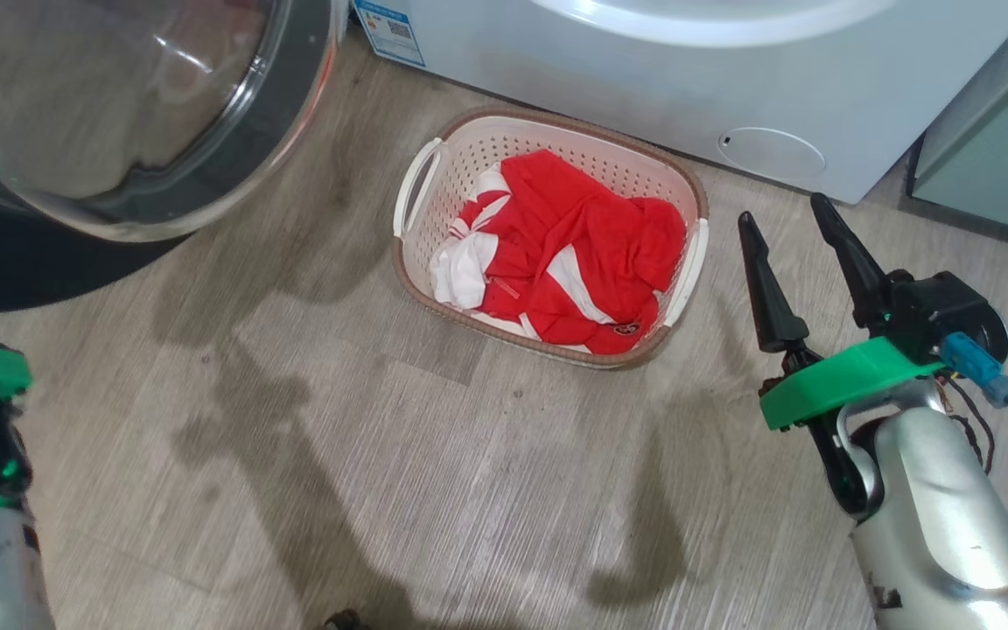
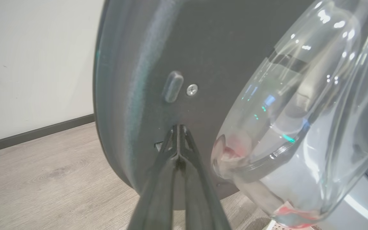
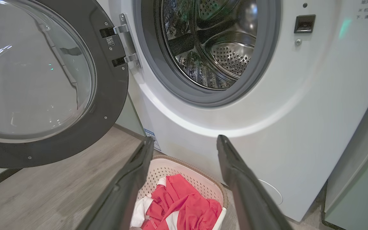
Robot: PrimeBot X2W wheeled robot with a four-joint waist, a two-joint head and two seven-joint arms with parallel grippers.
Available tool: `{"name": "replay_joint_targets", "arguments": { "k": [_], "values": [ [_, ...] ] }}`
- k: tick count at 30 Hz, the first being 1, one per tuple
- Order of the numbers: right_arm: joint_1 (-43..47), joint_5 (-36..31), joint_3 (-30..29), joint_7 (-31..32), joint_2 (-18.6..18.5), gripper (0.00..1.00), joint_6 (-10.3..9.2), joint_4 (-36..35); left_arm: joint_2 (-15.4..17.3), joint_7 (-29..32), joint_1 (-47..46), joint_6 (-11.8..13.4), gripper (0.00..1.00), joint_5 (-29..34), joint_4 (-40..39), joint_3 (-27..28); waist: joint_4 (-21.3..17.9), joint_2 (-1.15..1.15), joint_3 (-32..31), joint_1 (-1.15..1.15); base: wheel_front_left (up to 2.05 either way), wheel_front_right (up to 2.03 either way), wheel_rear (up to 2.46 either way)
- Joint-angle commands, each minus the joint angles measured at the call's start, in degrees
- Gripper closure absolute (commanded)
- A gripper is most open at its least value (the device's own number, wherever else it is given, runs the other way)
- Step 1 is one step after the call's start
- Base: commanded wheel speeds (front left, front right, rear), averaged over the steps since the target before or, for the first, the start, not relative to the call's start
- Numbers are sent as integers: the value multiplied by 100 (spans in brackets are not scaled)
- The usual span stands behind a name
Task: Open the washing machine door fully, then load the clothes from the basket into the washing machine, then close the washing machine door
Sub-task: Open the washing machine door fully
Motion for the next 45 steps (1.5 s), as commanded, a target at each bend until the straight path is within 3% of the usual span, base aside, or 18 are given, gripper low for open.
{"name": "replay_joint_targets", "arguments": {
  "k": [1,13,22,23,25,26,33,45],
  "values": [
    [-147,-71,121,9,8,0,0,-206,284,-28,-212,-22,100,67,-98,265,-5,0,18,0,0,0,0],
    [-249,-87,136,33,3,0,0,-223,393,-28,-731,-363,100,620,631,1002,-111,0,92,0,0,0,0],
    [-105,4,117,-55,57,0,0,-63,-277,-28,92,-464,100,1241,-211,1171,-174,0,-212,0,0,0,0],
    [-85,17,123,-65,63,0,0,-42,-356,-28,222,-473,92,1295,-345,1159,-188,0,-253,0,0,0,0],
    [-41,46,112,-87,74,0,0,-8,-509,-28,498,-468,43,1435,-633,1101,-209,0,-324,0,0,0,0],
    [-14,61,104,-97,79,0,0,9,-591,-28,638,-476,3,1496,-768,1041,-220,0,-368,0,0,0,0],
    [111,147,31,-146,108,0,0,106,-919,-27,1447,-502,0,1710,-1716,387,-357,0,-560,0,0,0,0],
    [284,224,-85,-176,127,0,0,158,-976,483,2040,-445,0,1852,-2916,-875,-899,0,-846,0,0,0,0]
  ]
}}
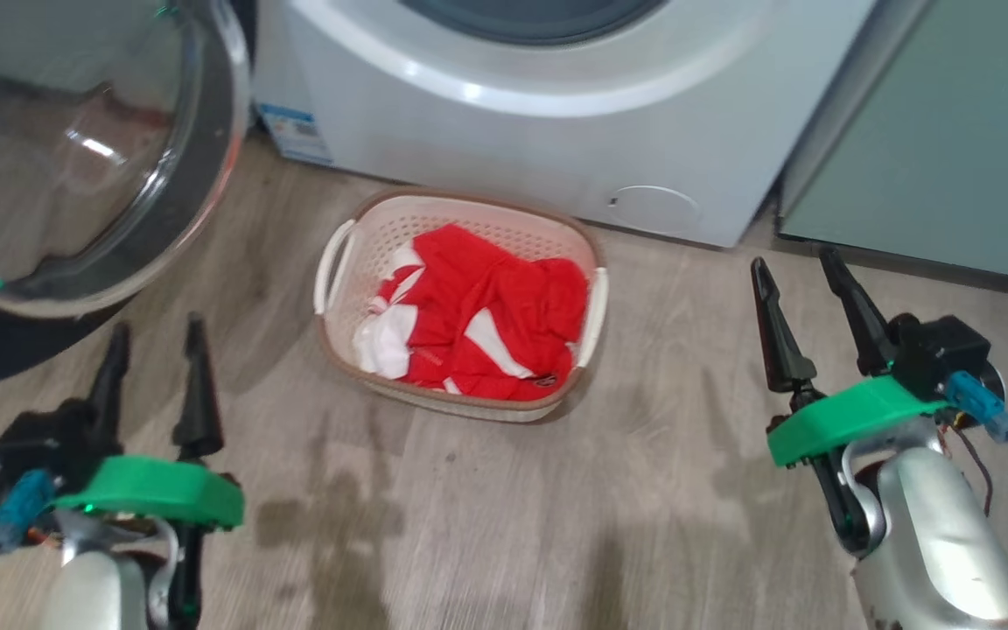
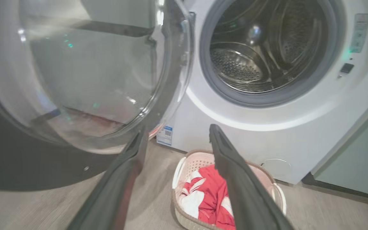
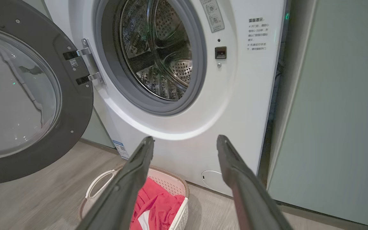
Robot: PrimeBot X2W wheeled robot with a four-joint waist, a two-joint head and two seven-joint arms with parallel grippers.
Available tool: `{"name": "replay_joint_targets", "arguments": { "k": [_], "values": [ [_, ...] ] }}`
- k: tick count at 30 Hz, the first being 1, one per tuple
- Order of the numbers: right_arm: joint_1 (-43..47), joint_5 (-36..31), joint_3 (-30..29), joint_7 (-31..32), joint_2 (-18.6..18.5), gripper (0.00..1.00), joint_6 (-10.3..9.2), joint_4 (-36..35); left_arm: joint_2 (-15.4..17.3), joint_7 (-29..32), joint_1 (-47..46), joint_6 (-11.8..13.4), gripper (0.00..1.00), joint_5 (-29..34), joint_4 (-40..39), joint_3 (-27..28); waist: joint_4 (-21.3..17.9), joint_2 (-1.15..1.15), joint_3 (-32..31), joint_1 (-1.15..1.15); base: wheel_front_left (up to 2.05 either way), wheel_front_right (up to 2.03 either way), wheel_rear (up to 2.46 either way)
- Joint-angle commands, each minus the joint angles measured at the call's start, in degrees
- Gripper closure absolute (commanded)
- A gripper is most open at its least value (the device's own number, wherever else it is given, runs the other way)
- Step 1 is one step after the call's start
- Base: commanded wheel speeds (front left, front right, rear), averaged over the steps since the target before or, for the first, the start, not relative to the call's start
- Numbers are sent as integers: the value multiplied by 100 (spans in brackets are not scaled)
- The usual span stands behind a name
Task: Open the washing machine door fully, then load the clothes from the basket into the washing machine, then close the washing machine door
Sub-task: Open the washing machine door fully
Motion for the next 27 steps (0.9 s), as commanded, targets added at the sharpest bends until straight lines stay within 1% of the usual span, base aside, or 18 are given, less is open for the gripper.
{"name": "replay_joint_targets", "arguments": {
  "k": [1,6,11,16,21,27],
  "values": [
    [-19,33,104,-60,64,0,0,-164,87,40,-71,5,0,60,-271,111,-147,0,-83,0,0,0,0],
    [74,118,107,-62,65,0,0,-221,152,211,-89,-51,0,233,-452,-185,-458,0,-212,0,0,0,0],
    [180,171,144,-62,66,0,0,-262,218,317,-65,-88,0,320,-492,-365,-810,0,-360,0,0,0,0],
    [360,177,133,-63,66,0,0,-314,244,383,-4,-108,0,383,-506,-533,-1075,0,-528,0,0,0,0],
    [554,186,85,-63,66,0,0,-387,252,425,66,-83,0,412,-537,-617,-1263,0,-676,0,0,0,0],
    [710,232,20,-63,66,0,0,-478,302,449,182,29,0,478,-598,-603,-1441,0,-750,0,0,0,0]
  ]
}}
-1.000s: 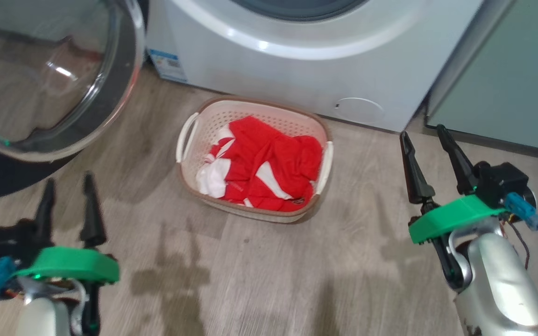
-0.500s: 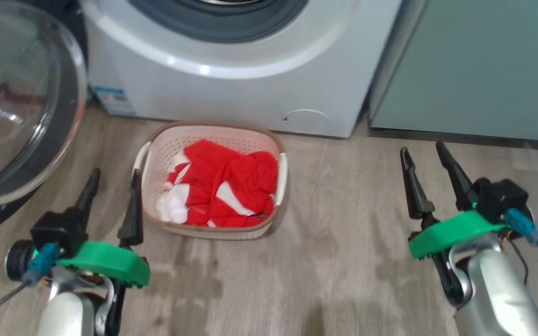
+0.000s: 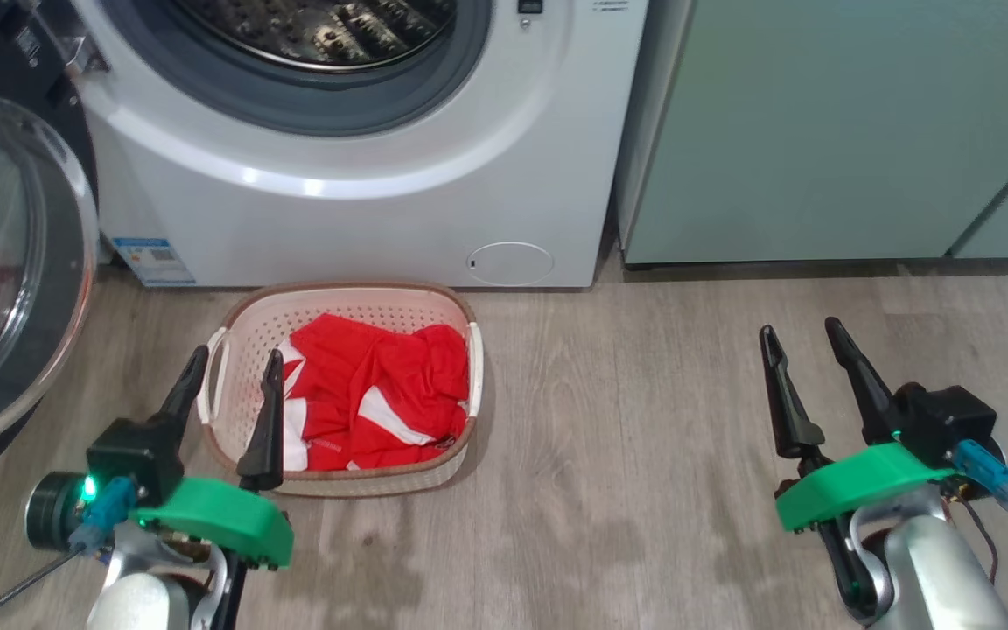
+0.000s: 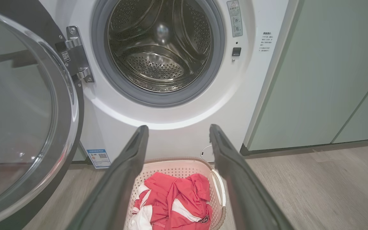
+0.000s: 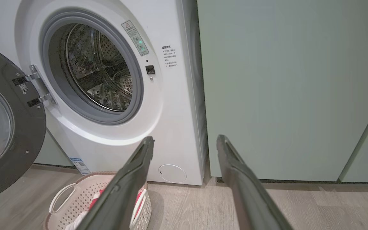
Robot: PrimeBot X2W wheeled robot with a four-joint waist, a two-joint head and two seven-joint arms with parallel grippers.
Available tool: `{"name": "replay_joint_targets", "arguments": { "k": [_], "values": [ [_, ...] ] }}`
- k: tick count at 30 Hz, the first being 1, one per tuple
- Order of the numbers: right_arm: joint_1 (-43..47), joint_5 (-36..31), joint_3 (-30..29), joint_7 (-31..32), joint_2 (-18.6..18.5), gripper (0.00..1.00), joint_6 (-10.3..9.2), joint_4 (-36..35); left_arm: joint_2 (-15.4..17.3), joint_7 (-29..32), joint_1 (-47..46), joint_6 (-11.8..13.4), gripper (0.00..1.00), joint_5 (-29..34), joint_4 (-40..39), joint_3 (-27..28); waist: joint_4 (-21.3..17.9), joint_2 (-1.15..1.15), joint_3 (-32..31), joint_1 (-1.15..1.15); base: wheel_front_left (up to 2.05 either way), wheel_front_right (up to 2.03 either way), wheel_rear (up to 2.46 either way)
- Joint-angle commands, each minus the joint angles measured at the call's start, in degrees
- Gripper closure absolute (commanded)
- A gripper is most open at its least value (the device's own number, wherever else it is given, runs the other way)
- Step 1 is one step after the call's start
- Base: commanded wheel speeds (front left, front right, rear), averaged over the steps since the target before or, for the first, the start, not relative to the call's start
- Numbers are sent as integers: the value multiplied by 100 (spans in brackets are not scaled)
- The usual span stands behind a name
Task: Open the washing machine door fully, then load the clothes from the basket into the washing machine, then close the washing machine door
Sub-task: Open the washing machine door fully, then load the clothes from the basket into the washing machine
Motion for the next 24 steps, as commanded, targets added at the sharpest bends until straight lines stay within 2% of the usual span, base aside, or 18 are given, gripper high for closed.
{"name": "replay_joint_targets", "arguments": {
  "k": [1,24],
  "values": [
    [-76,21,101,-53,28,0,0,-216,101,-18,-139,38,0,38,-253,191,-46,0,-24,0,0,0,0],
    [-97,53,89,-43,28,0,0,-252,191,-49,-148,156,0,-9,-226,138,-174,0,22,0,0,0,0]
  ]
}}
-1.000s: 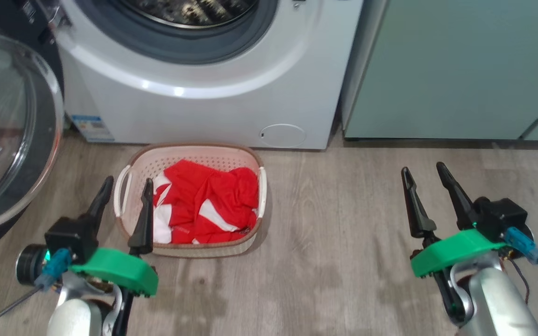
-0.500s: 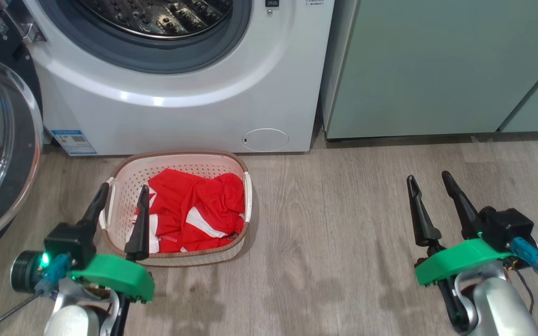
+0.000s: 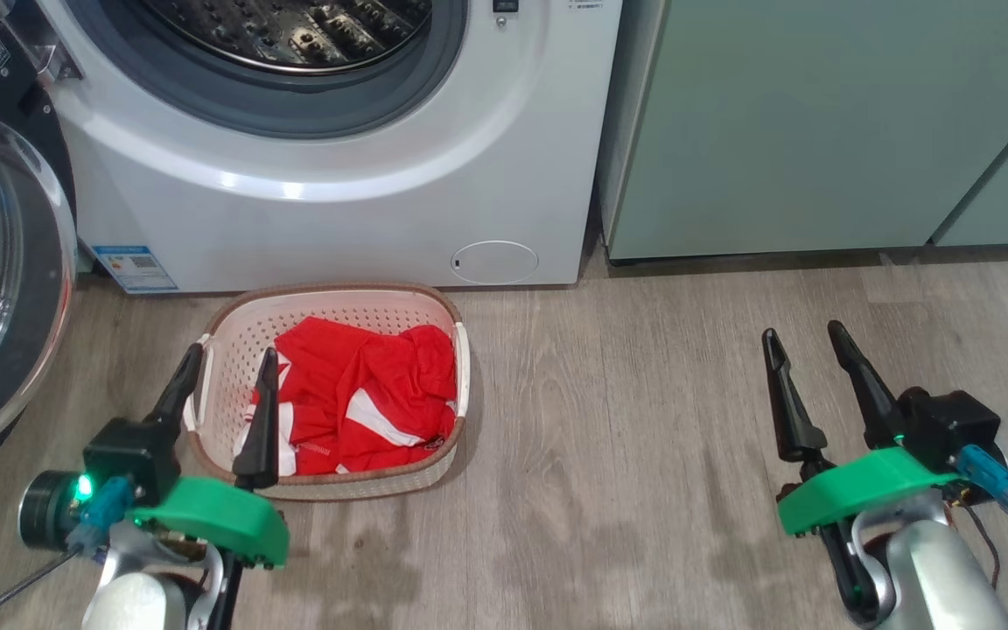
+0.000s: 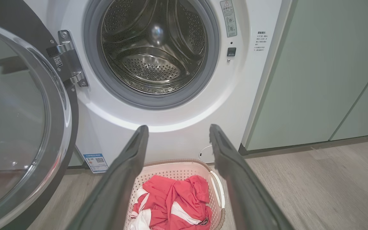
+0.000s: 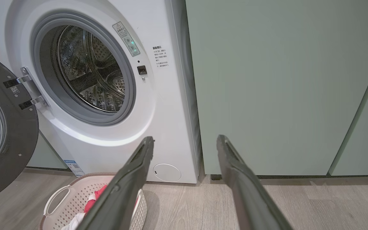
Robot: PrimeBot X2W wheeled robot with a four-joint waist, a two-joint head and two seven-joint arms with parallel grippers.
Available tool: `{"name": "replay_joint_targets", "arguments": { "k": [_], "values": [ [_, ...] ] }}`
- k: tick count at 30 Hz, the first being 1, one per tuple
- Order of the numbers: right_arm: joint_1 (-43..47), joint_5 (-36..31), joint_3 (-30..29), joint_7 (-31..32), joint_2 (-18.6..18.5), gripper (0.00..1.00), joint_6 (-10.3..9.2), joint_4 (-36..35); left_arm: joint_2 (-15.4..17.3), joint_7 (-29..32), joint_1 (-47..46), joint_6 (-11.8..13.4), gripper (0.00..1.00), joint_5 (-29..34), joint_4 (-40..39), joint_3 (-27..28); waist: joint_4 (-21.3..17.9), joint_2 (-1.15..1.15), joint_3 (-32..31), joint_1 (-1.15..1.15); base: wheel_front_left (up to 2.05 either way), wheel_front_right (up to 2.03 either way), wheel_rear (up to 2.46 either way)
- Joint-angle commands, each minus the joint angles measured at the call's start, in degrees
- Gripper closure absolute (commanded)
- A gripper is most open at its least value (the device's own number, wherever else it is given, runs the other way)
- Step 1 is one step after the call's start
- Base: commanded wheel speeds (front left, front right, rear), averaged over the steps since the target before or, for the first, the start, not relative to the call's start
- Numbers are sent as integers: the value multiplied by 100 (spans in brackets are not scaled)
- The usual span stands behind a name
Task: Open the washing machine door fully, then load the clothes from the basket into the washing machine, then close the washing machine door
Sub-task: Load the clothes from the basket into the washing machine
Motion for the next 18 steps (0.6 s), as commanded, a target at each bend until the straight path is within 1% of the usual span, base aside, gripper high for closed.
{"name": "replay_joint_targets", "arguments": {
  "k": [1,12,18],
  "values": [
    [-174,35,121,-44,16,0,0,-178,99,-45,-150,55,0,-13,-173,166,-1,0,4,0,0,0,0],
    [-200,65,126,-48,16,0,0,-192,97,-13,-155,135,0,-89,-186,149,9,0,41,0,0,0,0],
    [-215,84,134,-51,16,0,0,-193,119,0,-149,172,0,-89,-238,112,3,0,56,0,96,-96,0]
  ]
}}
